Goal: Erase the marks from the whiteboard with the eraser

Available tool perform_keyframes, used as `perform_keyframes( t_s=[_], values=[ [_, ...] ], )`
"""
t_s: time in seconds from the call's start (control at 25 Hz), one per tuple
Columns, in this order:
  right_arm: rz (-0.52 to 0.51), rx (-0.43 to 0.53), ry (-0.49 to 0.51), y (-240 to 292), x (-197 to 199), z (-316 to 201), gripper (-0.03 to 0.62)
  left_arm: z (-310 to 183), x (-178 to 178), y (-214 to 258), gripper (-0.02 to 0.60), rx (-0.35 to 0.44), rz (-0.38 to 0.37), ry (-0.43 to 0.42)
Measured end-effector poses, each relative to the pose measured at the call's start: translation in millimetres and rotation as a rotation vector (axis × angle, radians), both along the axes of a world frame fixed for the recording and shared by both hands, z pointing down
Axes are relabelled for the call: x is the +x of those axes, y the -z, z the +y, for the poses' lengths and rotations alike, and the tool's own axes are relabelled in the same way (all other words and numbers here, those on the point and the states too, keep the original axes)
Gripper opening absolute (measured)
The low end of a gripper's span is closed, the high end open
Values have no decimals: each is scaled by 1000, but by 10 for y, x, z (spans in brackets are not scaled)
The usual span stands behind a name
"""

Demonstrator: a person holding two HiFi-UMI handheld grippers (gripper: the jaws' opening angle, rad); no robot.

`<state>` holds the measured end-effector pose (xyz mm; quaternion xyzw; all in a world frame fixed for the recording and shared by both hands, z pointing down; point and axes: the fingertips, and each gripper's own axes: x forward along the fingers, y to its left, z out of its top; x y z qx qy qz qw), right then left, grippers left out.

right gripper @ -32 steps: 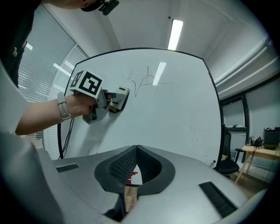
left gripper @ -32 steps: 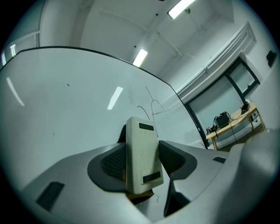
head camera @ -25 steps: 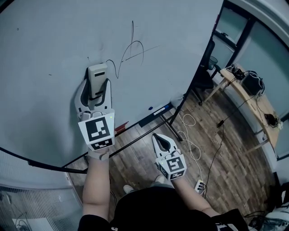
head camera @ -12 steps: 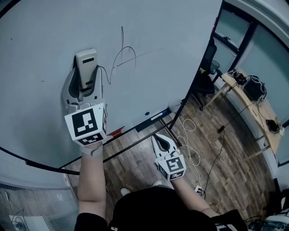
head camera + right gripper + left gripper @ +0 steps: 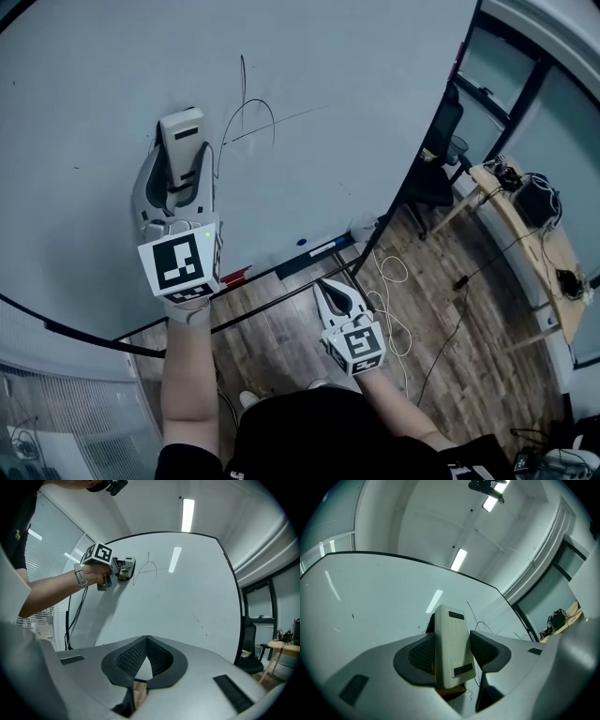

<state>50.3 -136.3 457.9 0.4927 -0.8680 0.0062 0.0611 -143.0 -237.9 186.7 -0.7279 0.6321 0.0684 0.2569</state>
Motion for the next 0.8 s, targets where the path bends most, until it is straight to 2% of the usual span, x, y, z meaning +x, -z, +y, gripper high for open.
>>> perform_keyframes(
  t_s=[0.24,0.44,0.64,0.8],
  values=[
    [14,-22,32,-111,211,-12,28,-58,200,-364,249,-38,-18,13],
    [12,-45,13,-193,287,-9,28,-106,309,-683,248,-70,-32,8],
    [6,-56,-28,-243,228,7,28,-171,484,-1105,247,-135,-12,-46],
    [-10,-63,-87,-255,193,2,28,-185,531,-1211,247,-131,29,-77]
  ],
)
